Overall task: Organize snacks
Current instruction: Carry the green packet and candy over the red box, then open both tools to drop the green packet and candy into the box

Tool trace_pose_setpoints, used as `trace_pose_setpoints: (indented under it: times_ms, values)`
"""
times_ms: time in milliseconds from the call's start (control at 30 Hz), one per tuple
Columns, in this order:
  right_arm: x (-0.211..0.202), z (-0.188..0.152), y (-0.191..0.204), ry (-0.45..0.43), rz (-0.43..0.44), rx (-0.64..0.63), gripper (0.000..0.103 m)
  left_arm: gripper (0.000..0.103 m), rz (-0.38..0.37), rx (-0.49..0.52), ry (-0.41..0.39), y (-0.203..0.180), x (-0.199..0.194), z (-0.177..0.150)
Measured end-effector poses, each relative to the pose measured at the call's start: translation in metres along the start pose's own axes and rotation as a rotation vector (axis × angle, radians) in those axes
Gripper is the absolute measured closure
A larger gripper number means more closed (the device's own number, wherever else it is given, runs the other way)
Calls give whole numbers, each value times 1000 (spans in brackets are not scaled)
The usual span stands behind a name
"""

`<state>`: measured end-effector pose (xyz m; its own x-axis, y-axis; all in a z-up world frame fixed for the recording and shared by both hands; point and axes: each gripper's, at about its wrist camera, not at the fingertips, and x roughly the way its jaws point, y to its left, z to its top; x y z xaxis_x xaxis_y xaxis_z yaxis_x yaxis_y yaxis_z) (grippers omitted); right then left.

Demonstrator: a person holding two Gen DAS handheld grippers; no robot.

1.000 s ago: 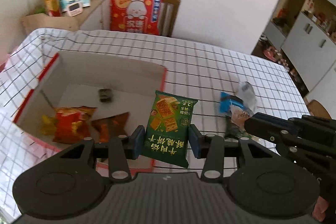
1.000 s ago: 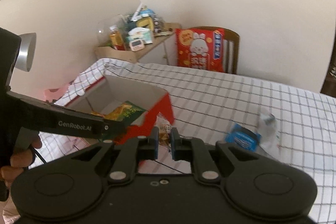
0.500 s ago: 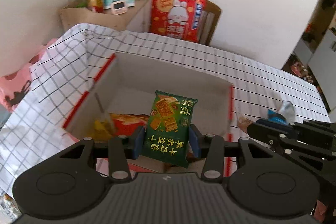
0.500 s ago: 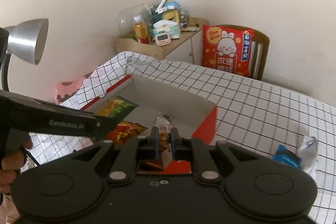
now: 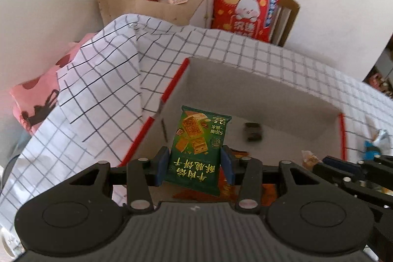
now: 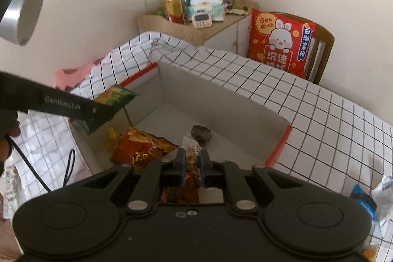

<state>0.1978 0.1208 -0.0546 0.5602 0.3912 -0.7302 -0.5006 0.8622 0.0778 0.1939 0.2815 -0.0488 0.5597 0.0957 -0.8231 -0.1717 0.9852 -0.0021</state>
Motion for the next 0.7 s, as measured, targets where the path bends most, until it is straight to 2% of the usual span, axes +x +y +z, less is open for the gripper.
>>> trace_pose_setpoints:
  times_ms: [233,567,700]
  values:
    - [30,3,14,50,6,-40,93,59,48,29,55,4,32,4]
    - [56,1,20,113,20,-45,93,59,54,56,114,1,56,-5]
    - [59,-2,20,132,22,-40,88,59,54,62,111,-1,57,-6]
